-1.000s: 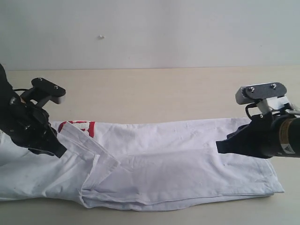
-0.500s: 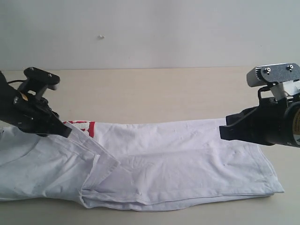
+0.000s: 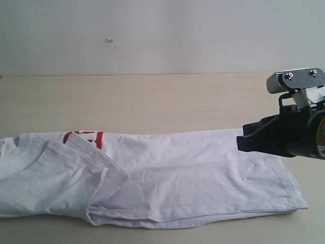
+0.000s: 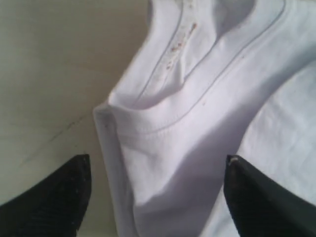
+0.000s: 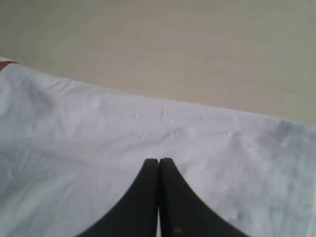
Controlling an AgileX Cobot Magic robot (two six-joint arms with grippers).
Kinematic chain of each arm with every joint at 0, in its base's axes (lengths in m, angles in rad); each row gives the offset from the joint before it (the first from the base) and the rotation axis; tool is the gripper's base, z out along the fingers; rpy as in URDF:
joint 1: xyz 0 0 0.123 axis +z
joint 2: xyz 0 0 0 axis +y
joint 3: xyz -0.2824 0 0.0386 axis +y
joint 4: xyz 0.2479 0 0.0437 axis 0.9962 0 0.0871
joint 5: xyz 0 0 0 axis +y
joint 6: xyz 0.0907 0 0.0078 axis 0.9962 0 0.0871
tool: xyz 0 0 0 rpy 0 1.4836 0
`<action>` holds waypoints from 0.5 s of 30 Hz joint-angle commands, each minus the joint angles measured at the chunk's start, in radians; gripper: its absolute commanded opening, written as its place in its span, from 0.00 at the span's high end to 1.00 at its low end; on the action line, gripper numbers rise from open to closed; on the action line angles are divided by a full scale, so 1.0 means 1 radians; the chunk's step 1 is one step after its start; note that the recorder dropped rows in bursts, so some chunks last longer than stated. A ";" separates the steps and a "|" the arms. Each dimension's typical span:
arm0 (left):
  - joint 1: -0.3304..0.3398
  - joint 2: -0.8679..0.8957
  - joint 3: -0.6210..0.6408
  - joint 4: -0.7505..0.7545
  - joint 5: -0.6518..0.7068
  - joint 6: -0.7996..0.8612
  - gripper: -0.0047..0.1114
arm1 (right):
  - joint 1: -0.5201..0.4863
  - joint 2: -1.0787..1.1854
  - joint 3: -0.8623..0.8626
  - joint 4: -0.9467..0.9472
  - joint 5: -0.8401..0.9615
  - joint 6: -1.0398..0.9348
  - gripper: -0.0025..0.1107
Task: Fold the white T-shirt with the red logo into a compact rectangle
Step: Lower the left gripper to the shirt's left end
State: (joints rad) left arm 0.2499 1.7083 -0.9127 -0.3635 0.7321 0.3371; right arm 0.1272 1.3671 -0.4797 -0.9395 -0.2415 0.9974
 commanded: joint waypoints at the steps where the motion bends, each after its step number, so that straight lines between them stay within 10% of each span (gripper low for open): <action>1: 0.019 0.005 0.020 -0.013 0.029 0.025 0.34 | 0.001 -0.008 0.006 -0.006 -0.016 0.002 0.98; 15: 0.022 0.154 0.015 -0.168 0.035 0.236 0.36 | 0.001 -0.008 0.017 -0.010 -0.022 0.002 0.98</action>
State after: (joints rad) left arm 0.2685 1.8470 -0.8857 -0.5155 0.7683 0.5476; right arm 0.1272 1.3671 -0.4652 -0.9415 -0.2508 0.9974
